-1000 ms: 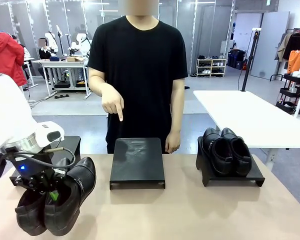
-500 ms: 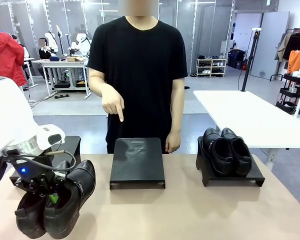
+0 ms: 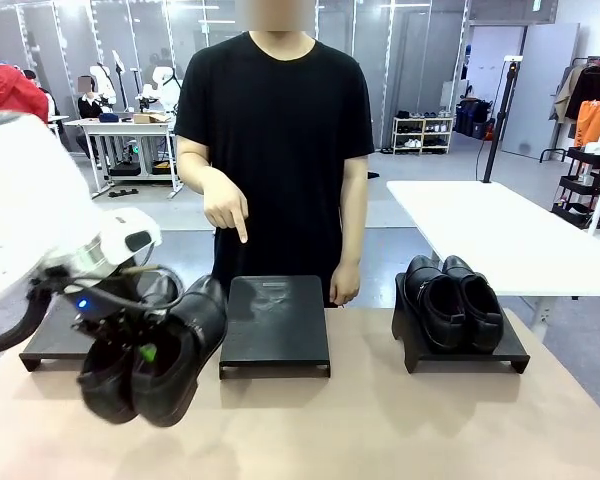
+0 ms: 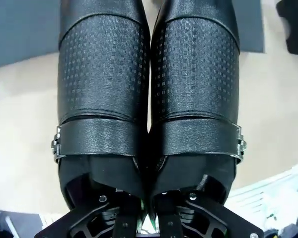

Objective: Place the shoes on the stand as instructed by the person.
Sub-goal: Pick up another pair of Shoes and place it on the Shoes Stand indicated by the person.

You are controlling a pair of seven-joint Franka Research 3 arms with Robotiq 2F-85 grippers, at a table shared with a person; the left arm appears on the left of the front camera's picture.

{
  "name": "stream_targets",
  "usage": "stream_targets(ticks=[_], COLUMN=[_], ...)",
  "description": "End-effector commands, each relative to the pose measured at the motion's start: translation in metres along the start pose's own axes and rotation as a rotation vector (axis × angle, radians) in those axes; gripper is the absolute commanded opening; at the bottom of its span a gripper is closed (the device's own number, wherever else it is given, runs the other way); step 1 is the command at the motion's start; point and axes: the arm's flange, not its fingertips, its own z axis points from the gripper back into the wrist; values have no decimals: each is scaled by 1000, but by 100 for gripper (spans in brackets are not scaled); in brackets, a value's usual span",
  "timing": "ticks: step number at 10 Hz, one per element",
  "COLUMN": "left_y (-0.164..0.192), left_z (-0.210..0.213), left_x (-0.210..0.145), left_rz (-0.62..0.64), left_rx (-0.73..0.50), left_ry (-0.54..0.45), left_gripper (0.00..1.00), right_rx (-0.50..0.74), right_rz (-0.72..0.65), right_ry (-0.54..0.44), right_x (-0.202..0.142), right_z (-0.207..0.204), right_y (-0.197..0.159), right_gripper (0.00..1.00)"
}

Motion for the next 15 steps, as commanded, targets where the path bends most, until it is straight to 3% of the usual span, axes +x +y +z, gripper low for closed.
stream_targets(ticks=[1, 6, 9, 15], left_y=[-22, -95, -123, -157], left_z=[5, -2, -16, -75], left_x=[45, 127, 153, 191], left_rz=[-28, -15, 74, 120], left_rx=[34, 86, 129, 150], left_ry=[-46, -27, -28, -102], left_gripper=[8, 8, 8, 8], right_rx=[-4, -4, -4, -4], right_rz=[-2, -2, -2, -2], right_ry=[7, 7, 7, 7], right_x=[-5, -5, -5, -5], right_z=[0, 0, 0, 0], right_y=[2, 2, 2, 2], right_gripper=[100, 100, 100, 100])
